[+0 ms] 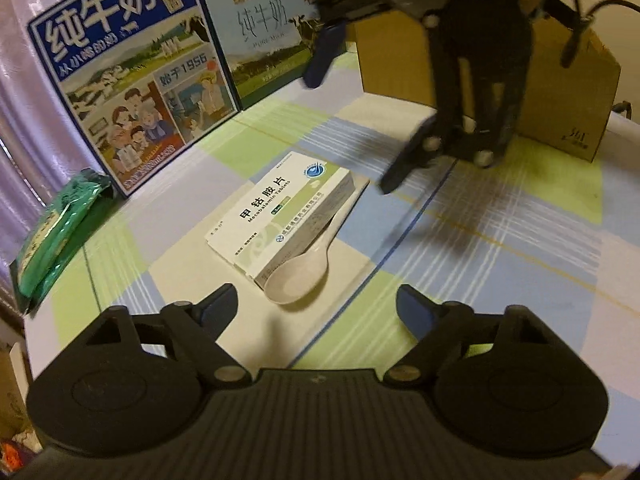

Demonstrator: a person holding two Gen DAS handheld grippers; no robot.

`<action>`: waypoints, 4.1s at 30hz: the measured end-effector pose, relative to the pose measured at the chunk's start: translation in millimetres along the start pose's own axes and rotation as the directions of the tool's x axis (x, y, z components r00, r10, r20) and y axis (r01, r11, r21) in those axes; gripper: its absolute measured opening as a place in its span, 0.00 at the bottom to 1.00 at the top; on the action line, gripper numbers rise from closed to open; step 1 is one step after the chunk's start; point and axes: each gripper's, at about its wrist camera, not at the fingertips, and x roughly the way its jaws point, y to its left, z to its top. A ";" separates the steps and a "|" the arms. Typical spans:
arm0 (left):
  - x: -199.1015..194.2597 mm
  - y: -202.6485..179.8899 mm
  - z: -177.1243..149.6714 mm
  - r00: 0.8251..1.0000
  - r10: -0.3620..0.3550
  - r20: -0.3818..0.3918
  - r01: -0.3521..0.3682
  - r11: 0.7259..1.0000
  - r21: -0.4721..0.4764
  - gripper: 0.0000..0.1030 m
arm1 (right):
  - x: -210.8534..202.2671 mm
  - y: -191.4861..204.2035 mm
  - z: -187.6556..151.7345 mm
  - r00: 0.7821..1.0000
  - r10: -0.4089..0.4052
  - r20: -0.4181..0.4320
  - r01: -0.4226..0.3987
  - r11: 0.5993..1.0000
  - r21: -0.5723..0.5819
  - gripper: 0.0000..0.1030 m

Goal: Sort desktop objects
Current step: 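Grasp the white tablets box with the right tool while the left tool grasps the white spoon, then lift the tablets box and spoon off the table, then carry the tablets box and spoon toward the cardboard box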

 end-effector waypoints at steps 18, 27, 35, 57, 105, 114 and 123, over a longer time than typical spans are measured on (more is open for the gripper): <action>35.4 14.0 4.5 0.998 -0.068 0.004 0.068 0.996 0.055 0.65 | 75.2 -29.6 8.2 0.987 0.144 -0.066 -0.146 0.989 -0.031 0.83; 42.3 18.3 7.7 0.997 -0.075 -0.005 0.075 0.996 0.037 0.65 | 76.7 -37.1 2.7 0.985 0.151 -0.088 -0.145 0.987 0.071 0.69; 55.9 13.2 15.3 0.993 -0.108 -0.057 0.109 0.994 0.028 0.52 | 61.8 -47.1 -18.3 0.979 0.091 -0.181 -0.052 0.977 0.208 0.68; -22.4 -74.5 -8.7 0.990 -0.050 -0.135 0.012 0.963 -0.269 0.27 | -47.6 55.0 -93.3 0.982 0.006 -0.188 0.134 0.680 0.721 0.68; -80.2 -146.2 -15.4 0.985 0.169 -0.023 -0.157 0.845 -0.511 0.27 | -107.2 156.3 -150.2 0.959 -0.282 -0.003 0.154 0.513 0.844 0.66; -101.9 -163.9 2.0 0.982 0.191 0.004 -0.160 0.834 -0.528 0.27 | -149.3 161.7 -146.0 0.944 -0.328 0.018 0.148 0.474 0.868 0.66; -134.0 -181.9 41.3 0.977 0.205 0.056 -0.146 0.837 -0.527 0.27 | -209.3 151.8 -147.0 0.910 -0.414 0.033 0.172 0.449 0.877 0.66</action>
